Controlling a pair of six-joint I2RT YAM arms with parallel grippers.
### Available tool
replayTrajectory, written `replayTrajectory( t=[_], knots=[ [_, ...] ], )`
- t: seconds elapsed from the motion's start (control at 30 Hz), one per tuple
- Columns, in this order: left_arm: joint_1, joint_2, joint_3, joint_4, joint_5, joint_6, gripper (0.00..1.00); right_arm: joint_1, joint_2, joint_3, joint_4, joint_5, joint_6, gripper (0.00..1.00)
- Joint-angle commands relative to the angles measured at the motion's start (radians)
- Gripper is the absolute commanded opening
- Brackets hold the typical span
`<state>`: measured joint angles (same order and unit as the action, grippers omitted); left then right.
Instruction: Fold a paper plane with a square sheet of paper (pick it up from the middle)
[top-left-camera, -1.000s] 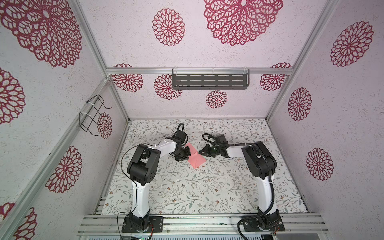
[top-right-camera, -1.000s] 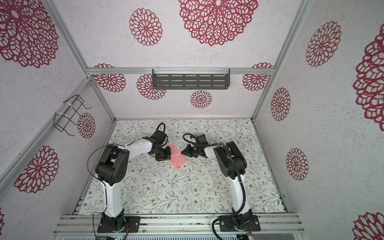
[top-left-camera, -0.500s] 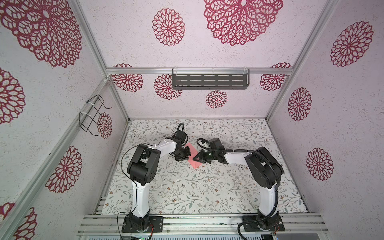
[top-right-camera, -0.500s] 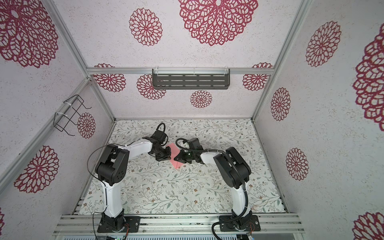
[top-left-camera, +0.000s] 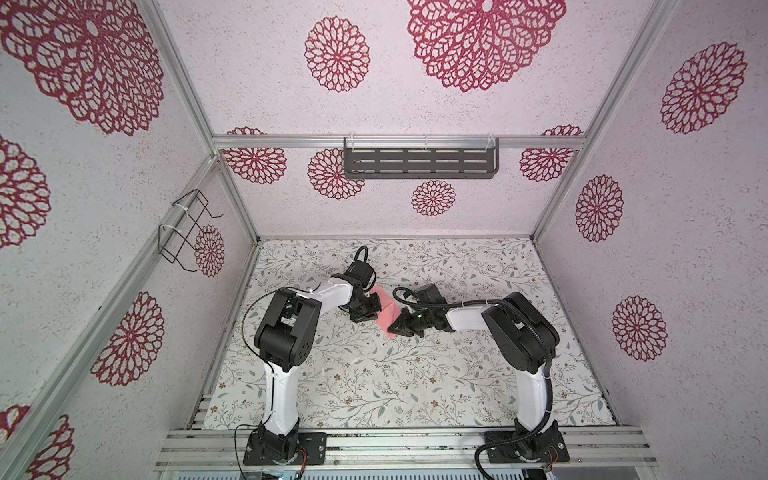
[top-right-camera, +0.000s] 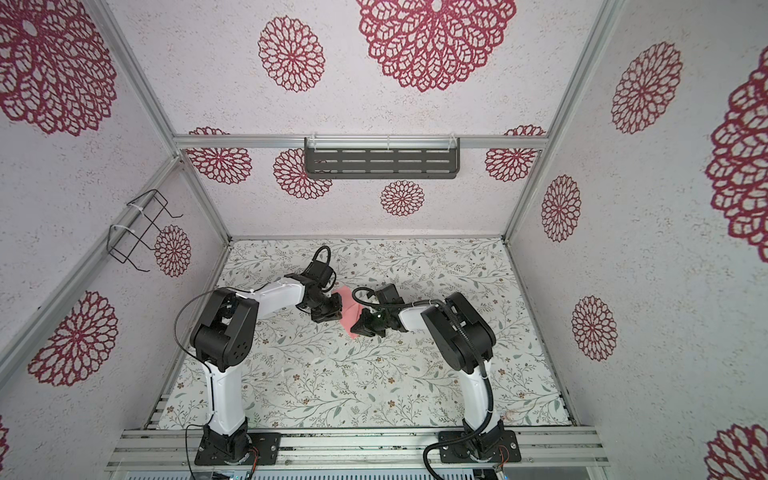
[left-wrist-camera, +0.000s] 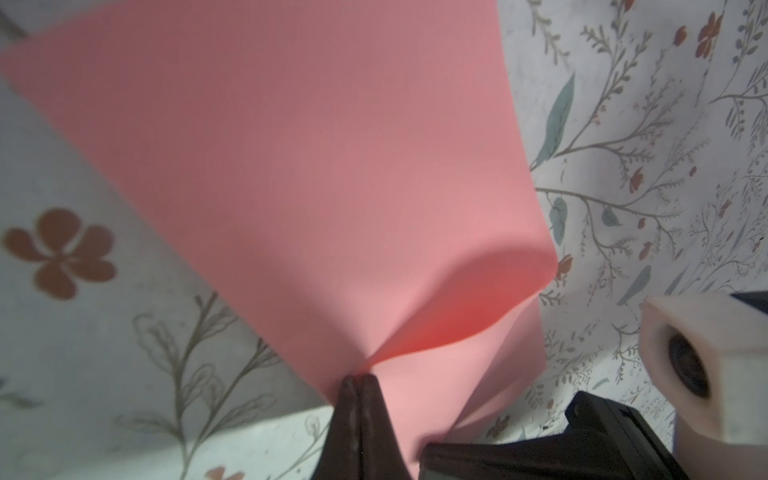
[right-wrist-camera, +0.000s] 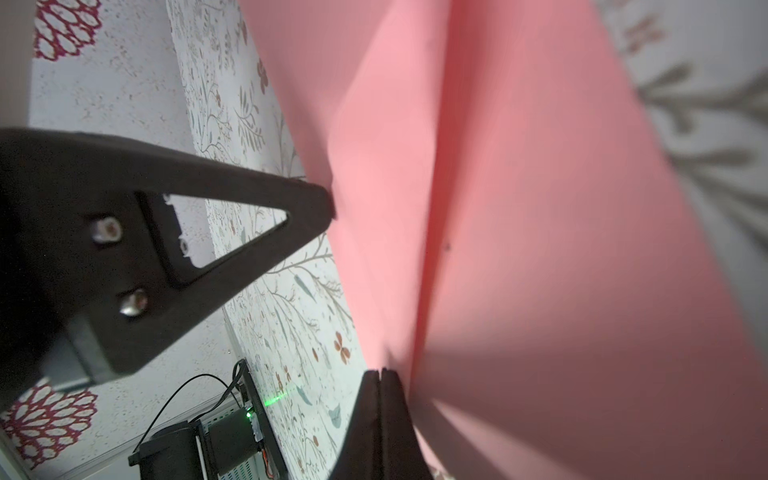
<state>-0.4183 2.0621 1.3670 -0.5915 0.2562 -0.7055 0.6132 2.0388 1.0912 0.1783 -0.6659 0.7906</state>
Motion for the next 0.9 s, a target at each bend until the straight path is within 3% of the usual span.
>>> replayTrajectory(
  t=[0.0,0.2,0.57,0.87],
  knots=[
    [0.003,0.089,-0.068,-0.118,-0.128,0.016,0.0,-0.003,-0.012,-0.024,-0.137,0.064,-0.08,0.0],
    [0.003,0.089,-0.065,-0.12,-0.129,0.016,0.0,0.01,-0.103,-0.008,-0.088,0.058,-0.128,0.01],
    [0.003,0.088,-0.063,-0.121,-0.128,0.014,0.0,0.042,-0.041,-0.001,-0.07,0.044,-0.118,0.01],
    [0.003,0.089,-0.065,-0.125,-0.131,0.017,0.0,0.035,-0.114,-0.038,-0.092,0.055,-0.161,0.01]
  ],
)
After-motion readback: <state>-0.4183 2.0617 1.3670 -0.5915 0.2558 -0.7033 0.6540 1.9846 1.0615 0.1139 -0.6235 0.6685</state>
